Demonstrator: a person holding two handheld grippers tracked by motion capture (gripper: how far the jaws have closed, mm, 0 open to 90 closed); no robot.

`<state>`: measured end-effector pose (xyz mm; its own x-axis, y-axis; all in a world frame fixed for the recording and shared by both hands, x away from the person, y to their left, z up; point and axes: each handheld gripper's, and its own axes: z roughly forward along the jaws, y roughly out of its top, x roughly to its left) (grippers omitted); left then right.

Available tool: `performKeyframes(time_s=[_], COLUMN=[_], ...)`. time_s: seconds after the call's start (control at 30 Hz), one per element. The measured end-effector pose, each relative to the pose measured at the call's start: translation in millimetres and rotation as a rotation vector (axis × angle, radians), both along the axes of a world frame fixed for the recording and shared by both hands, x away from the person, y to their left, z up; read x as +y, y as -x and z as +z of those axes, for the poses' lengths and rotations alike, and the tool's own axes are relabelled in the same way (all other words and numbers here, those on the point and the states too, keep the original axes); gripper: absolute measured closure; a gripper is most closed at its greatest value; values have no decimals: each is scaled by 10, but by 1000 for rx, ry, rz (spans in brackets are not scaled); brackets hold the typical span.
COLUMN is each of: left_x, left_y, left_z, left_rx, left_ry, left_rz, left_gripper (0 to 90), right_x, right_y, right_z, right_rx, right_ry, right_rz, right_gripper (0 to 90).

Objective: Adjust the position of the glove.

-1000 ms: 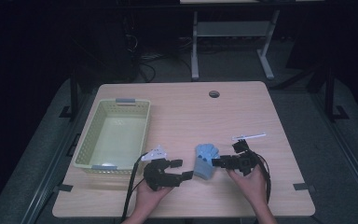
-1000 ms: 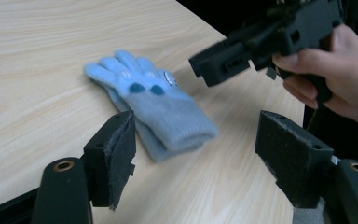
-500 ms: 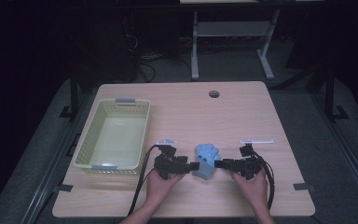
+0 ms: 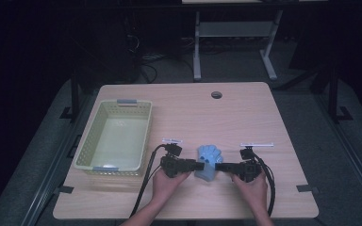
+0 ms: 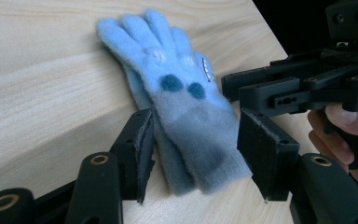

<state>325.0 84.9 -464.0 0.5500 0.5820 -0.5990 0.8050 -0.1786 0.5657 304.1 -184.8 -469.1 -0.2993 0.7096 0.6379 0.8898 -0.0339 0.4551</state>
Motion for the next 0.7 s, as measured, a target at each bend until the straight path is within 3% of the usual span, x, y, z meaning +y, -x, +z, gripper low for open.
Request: performKeyframes(time_s=[0.2, 0.7], left_x=[-29, -25], left_y=[3, -14], left_z=[-45, -98], left_rx=[9, 29], left_ry=[-38, -29], left_rz=[-31, -52], left_gripper=[475, 546], right_x=[40, 133], right_y=[-1, -6], right_z=[-37, -76], right_rx=[10, -3], right_ry=[3, -18], right_rz=[3, -5], right_gripper=[562, 597])
